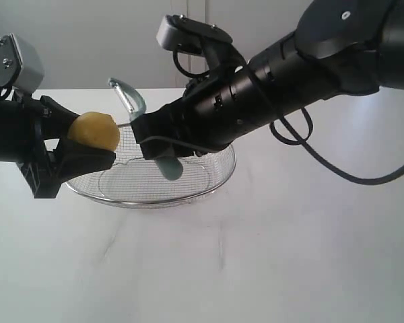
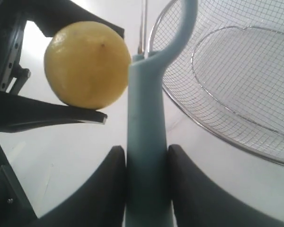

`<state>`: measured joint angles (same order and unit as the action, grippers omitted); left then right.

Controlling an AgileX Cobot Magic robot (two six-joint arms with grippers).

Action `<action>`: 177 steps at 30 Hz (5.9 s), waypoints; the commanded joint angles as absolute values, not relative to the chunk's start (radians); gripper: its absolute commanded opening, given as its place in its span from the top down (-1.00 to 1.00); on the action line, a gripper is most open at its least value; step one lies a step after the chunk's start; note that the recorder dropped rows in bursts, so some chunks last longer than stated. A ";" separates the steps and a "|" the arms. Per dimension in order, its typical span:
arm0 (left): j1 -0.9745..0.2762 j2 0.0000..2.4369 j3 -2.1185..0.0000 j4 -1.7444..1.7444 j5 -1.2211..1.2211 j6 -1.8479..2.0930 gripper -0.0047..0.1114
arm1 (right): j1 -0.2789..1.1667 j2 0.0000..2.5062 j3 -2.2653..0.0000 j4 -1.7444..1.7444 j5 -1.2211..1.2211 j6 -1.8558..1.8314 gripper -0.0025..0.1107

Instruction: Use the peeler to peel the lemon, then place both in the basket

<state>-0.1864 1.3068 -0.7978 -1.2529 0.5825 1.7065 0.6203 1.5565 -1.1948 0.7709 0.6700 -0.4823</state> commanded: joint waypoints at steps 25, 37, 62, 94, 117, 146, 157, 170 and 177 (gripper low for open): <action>-0.185 1.303 -0.792 -1.278 0.605 1.701 0.92 | 0.620 1.656 -1.196 0.809 0.786 -0.514 0.96; -0.185 1.303 -0.792 -1.278 0.605 1.701 0.92 | 0.620 1.656 -1.196 0.844 0.826 -0.556 0.96; -0.185 1.303 -0.792 -1.278 0.605 1.701 0.92 | 0.617 1.615 -1.196 0.833 0.775 -0.536 0.96; -0.185 1.303 -0.792 -1.278 0.605 1.701 0.92 | 0.617 1.535 -1.196 0.531 0.687 -0.272 0.96; -0.185 1.303 -0.792 -1.278 0.605 1.701 0.92 | 0.621 1.599 -1.196 0.649 0.742 -0.333 0.96; -0.185 1.303 -0.792 -1.278 0.605 1.701 0.92 | 0.621 1.647 -1.196 0.845 0.815 -0.512 0.96; -0.185 1.303 -0.792 -1.278 0.605 1.701 0.92 | 0.616 1.607 -1.196 0.829 0.791 -0.506 0.96; -0.185 1.303 -0.792 -1.278 0.605 1.701 0.92 | 0.616 1.566 -1.196 0.763 0.736 -0.441 0.96; -0.185 1.303 -0.792 -1.278 0.605 1.701 0.92 | 0.616 1.532 -1.196 0.759 0.732 -0.441 0.96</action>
